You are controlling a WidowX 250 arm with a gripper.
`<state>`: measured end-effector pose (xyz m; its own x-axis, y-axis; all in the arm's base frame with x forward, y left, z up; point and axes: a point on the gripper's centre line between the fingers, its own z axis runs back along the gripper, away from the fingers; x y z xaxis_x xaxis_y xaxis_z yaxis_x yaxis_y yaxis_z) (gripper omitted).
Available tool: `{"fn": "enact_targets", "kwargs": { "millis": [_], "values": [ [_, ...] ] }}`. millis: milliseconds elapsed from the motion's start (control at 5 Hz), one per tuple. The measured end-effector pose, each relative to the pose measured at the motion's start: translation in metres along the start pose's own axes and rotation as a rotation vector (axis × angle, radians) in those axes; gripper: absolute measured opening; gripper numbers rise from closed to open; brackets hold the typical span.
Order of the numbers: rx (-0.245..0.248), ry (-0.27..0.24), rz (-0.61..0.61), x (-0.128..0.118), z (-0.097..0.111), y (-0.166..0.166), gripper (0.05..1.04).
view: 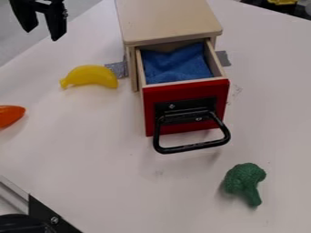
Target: Close the drawer
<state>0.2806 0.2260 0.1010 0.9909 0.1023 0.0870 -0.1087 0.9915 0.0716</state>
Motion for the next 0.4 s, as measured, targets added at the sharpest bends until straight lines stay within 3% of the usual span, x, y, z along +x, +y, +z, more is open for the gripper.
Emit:
{"fn": "enact_targets", "kwargs": {
  "millis": [200, 400],
  "values": [
    [-0.022, 0.032, 0.002, -0.003, -0.012, -0.002, 0.998],
    [-0.117, 0.068, 0.02, -0.011, 0.003, -0.02, 0.998]
  ]
}}
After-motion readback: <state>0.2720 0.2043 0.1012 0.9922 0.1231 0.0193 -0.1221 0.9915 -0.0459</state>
